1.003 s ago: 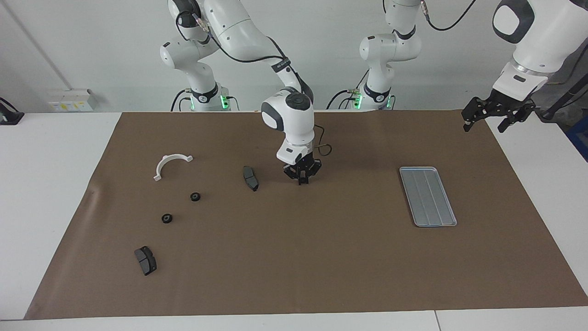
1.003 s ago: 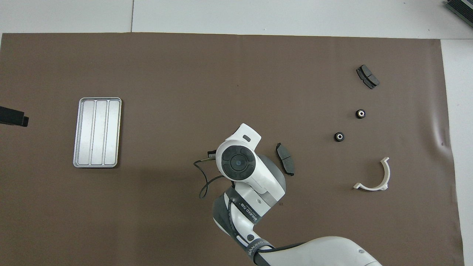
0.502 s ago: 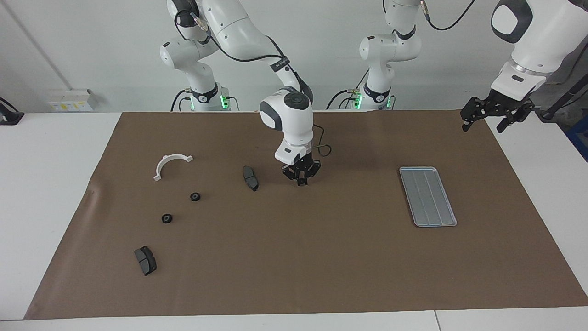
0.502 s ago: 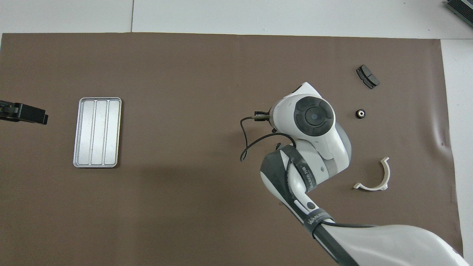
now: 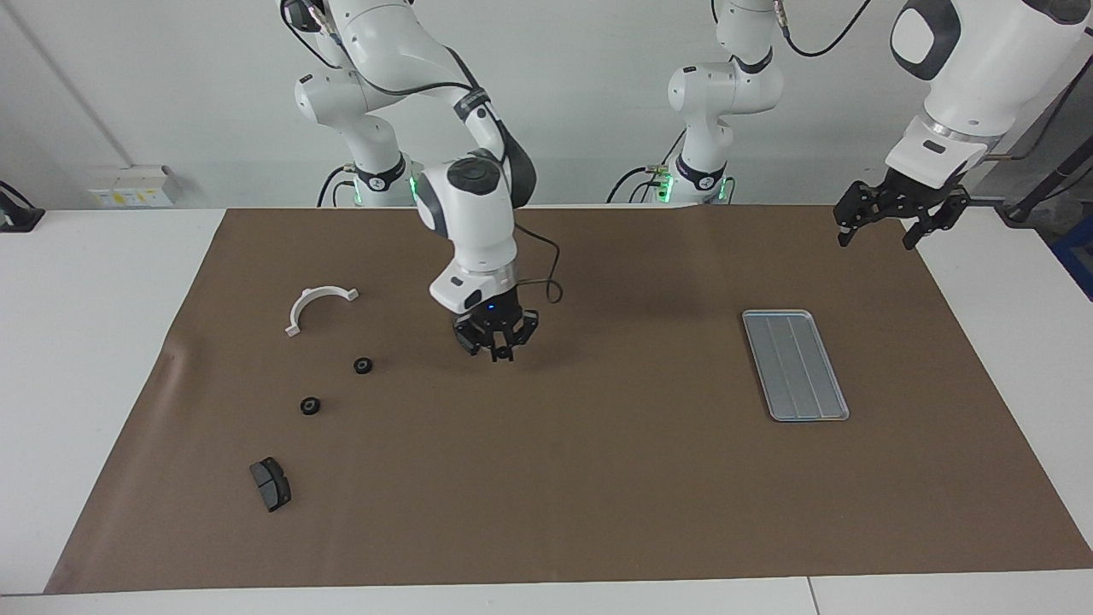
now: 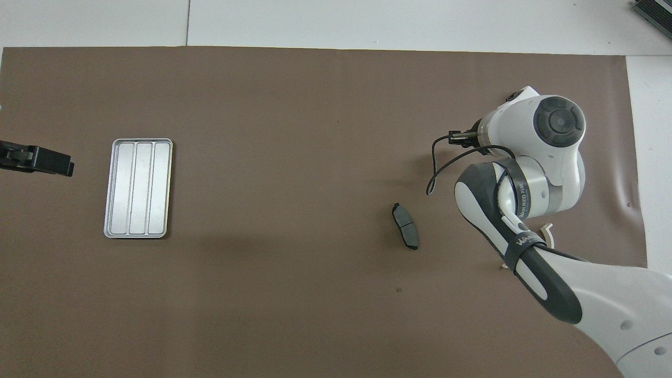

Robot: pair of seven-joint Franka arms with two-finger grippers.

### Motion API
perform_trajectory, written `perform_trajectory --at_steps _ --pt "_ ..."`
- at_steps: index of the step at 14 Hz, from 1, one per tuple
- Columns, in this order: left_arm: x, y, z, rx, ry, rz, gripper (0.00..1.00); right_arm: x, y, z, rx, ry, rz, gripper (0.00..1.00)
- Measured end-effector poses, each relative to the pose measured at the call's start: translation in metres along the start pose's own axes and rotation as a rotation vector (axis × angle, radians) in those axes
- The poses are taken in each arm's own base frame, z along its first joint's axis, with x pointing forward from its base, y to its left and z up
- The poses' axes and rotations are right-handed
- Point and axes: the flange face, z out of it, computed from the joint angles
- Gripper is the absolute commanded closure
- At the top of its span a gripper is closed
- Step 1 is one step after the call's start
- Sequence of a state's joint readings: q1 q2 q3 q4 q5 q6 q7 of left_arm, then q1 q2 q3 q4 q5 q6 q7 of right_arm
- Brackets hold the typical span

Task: Place bearing gear from tray to pile
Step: 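Carry the gear toward the other gears with the right gripper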

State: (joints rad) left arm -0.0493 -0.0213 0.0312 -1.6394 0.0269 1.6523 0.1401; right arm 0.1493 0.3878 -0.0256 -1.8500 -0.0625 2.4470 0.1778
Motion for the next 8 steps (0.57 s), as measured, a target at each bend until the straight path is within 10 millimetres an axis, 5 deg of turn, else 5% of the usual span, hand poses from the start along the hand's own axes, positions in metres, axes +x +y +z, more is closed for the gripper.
perform_trajectory --at_steps 3,4,5,8 --pt "0.0 0.001 0.0 -0.013 0.002 -0.045 0.0 0.0 0.026 0.028 -0.006 -0.015 -0.007 0.99" --pt "0.0 0.001 0.0 -0.014 0.002 -0.054 0.0 0.0 0.028 0.034 -0.005 -0.017 -0.006 0.57" --pt "0.0 0.001 0.0 -0.014 0.002 -0.059 0.0 -0.001 0.028 0.037 -0.001 -0.022 -0.002 0.01" --pt "0.0 0.001 0.0 -0.014 0.001 -0.064 0.0 -0.001 0.025 0.039 0.004 -0.022 -0.003 0.0"
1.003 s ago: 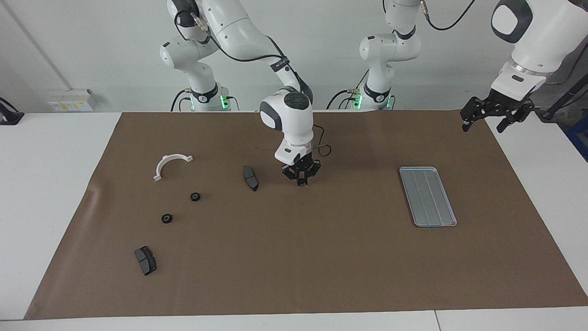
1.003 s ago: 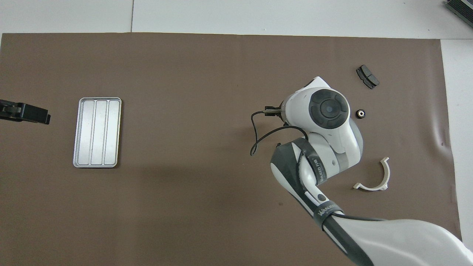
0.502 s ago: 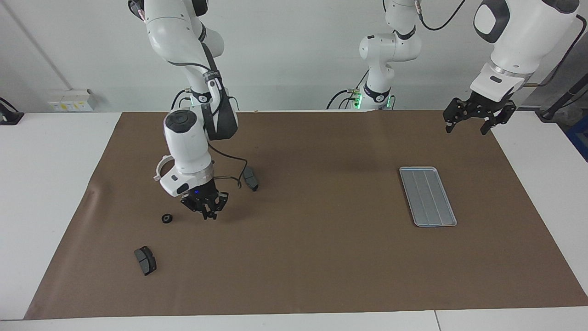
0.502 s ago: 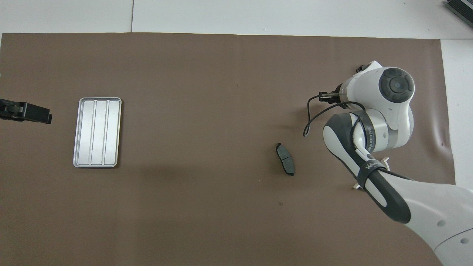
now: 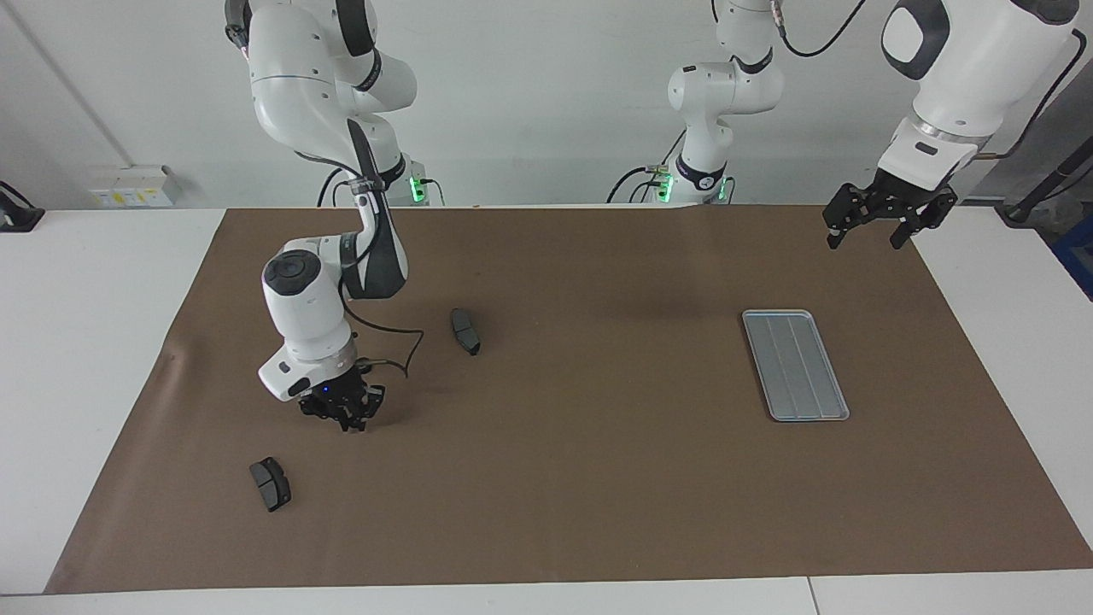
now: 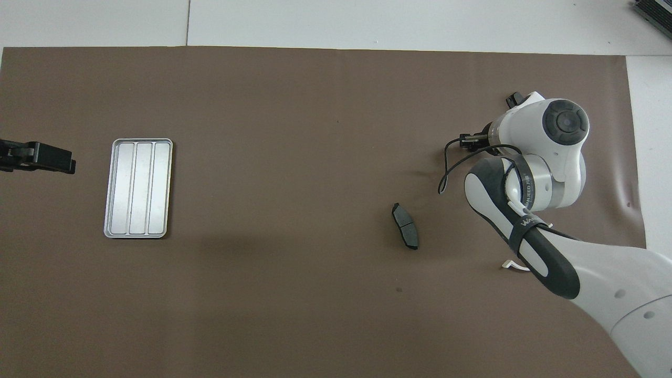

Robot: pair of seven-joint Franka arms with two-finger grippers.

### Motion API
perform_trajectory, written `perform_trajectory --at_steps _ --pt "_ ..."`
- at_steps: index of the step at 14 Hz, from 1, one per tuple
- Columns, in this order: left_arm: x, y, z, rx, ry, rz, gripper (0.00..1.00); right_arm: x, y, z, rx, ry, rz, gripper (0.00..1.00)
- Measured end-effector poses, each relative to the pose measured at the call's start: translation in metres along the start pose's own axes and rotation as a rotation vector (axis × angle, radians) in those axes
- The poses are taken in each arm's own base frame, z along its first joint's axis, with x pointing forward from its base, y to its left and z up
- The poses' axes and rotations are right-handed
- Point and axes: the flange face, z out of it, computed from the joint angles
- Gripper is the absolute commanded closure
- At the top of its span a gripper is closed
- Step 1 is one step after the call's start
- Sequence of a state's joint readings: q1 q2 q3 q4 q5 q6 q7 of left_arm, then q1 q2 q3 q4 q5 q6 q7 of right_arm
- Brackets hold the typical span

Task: Place bearing gear from tray to pile
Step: 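Carry the gear toward the other gears with the right gripper, then lower and release the gear beside the other gears with the right gripper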

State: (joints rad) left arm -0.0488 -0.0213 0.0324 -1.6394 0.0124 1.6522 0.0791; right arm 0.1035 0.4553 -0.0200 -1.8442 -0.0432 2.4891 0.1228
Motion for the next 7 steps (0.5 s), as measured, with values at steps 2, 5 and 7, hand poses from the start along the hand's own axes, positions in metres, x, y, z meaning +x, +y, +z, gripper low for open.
perform_trajectory --at_steps 2,5,7 --pt "0.0 0.0 0.0 -0.001 -0.001 -0.001 0.0 0.005 -0.003 -0.006 0.002 0.015 -0.003 0.0" --pt "0.0 0.0 0.001 -0.002 -0.003 -0.001 0.0 0.014 0.001 -0.041 0.002 0.037 0.004 0.0" --pt "-0.001 0.0 0.002 -0.003 -0.012 -0.002 0.0 0.015 0.011 -0.079 -0.003 0.027 0.023 0.0"
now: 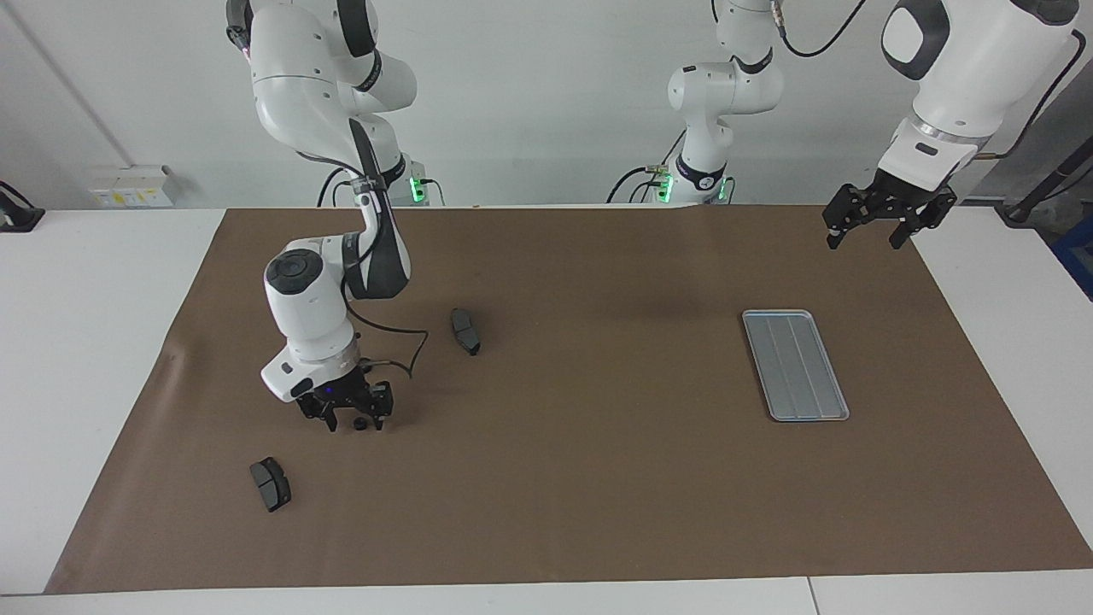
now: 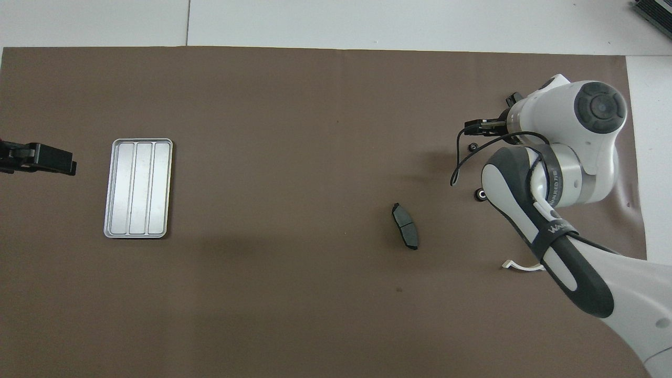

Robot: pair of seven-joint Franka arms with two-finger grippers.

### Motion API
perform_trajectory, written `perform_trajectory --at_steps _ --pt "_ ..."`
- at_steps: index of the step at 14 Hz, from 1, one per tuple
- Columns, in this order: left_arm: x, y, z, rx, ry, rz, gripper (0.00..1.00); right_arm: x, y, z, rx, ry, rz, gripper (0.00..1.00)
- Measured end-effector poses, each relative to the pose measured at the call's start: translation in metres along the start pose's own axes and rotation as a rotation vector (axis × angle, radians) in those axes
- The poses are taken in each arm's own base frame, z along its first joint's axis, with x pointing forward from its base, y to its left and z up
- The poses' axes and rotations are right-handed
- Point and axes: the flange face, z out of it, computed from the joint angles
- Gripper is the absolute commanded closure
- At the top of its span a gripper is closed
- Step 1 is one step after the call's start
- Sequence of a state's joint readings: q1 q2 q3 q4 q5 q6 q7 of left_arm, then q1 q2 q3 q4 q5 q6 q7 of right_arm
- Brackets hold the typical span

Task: Place bearing gear from tray to pile

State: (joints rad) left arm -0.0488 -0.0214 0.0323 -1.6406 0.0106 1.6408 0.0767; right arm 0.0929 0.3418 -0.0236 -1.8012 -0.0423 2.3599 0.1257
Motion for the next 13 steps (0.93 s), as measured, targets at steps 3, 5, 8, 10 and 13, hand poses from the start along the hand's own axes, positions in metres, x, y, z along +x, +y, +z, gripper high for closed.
perform_trajectory --at_steps 3,5,8,10,13 --pt "-0.004 0.0 0.002 -0.002 -0.029 -0.001 0.0 -0.006 0.02 -0.066 -0.01 -0.035 0.033 0.0" --pt "-0.004 0.0 0.002 -0.003 -0.033 -0.001 0.0 -0.017 0.03 -0.112 -0.015 -0.061 0.047 0.0" --pt "-0.005 0.001 0.002 -0.003 -0.036 -0.001 0.0 -0.038 0.034 -0.171 -0.019 -0.099 0.053 0.0" --pt "-0.005 0.001 0.002 -0.003 -0.036 0.0 0.0 -0.053 0.038 -0.206 -0.022 -0.137 0.057 0.0" --pt "-0.005 0.001 0.002 -0.003 -0.036 0.001 0.0 -0.062 0.049 -0.26 -0.029 -0.173 0.077 0.0"
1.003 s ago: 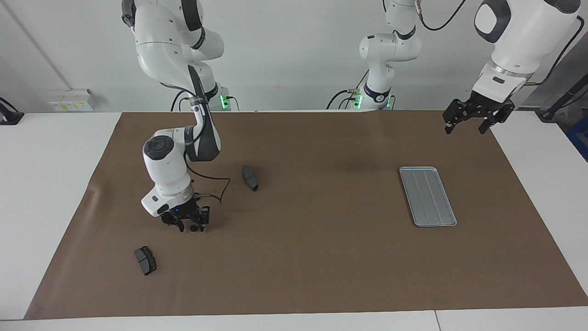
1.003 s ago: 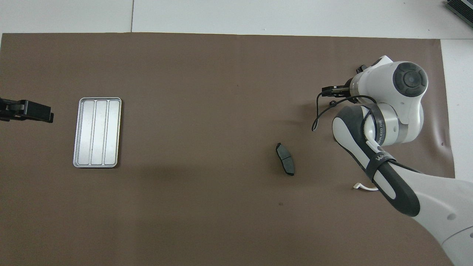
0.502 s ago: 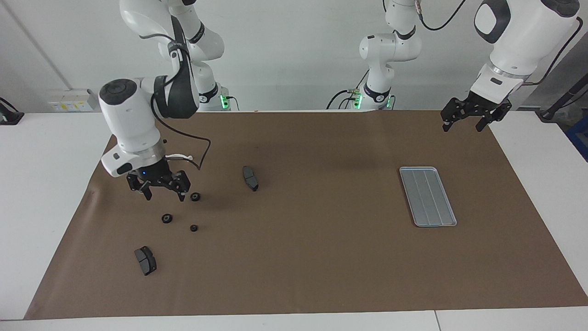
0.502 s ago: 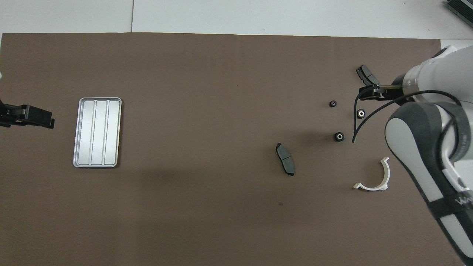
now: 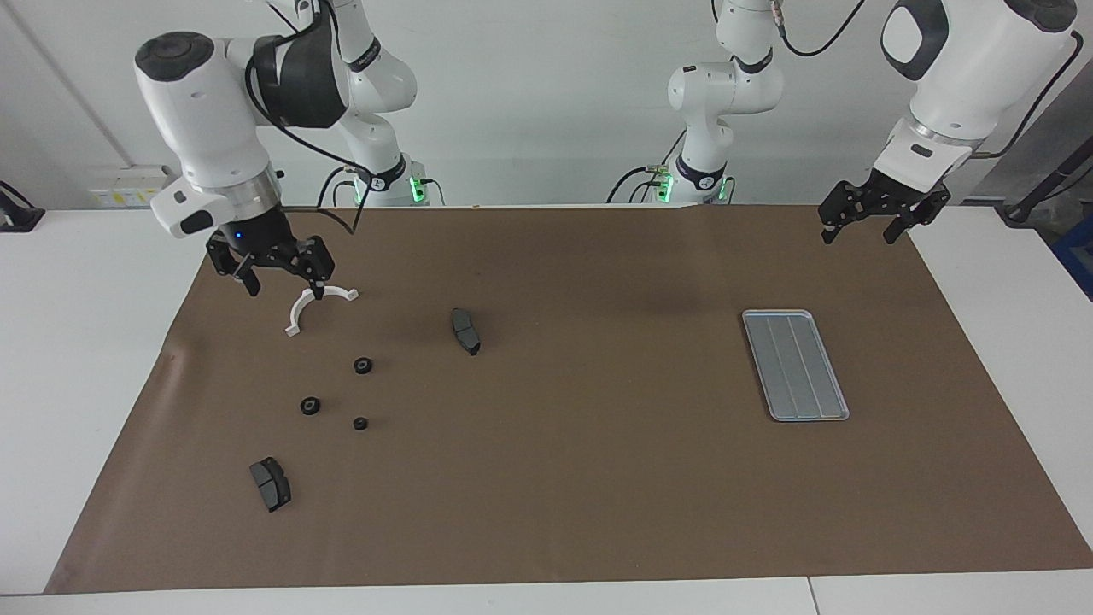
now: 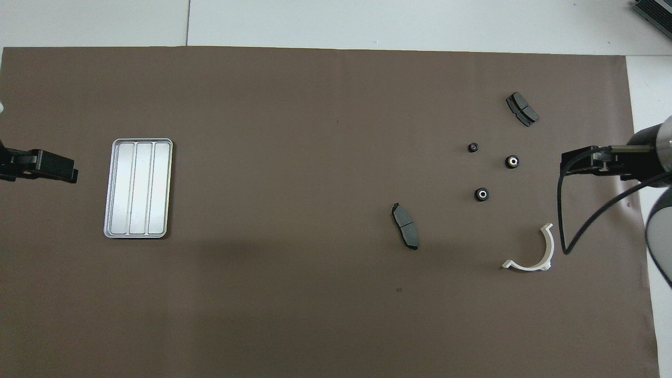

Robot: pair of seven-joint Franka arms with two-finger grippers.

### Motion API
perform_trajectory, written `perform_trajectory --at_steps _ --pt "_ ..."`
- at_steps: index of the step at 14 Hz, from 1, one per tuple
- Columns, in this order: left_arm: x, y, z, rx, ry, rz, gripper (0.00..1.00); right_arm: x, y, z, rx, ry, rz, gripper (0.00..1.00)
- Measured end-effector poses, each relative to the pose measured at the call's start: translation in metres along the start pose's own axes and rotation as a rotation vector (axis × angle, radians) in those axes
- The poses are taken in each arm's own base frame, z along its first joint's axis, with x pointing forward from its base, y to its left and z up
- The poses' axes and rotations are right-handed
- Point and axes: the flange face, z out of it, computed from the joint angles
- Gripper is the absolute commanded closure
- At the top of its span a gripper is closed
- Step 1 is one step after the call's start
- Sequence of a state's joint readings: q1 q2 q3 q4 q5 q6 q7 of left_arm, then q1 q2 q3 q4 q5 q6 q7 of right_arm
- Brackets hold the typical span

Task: Place bearing gear from tray to pile

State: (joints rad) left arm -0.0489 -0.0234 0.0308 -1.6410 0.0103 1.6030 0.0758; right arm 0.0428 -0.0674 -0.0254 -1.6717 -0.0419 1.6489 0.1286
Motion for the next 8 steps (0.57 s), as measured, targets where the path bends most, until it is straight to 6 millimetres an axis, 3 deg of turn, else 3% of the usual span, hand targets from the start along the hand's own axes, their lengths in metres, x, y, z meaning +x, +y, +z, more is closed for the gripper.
perform_trajectory --at_steps 2,8 --pt "0.0 0.0 0.0 0.0 0.0 0.0 0.0 -0.0034 0.0081 -0.0149 0.0 -0.012 0.015 0.0" --pt "0.0 0.0001 -0.0001 0.0 0.0 0.0 0.0 -0.0091 0.0103 -0.0125 0.018 -0.071 0.023 0.0"
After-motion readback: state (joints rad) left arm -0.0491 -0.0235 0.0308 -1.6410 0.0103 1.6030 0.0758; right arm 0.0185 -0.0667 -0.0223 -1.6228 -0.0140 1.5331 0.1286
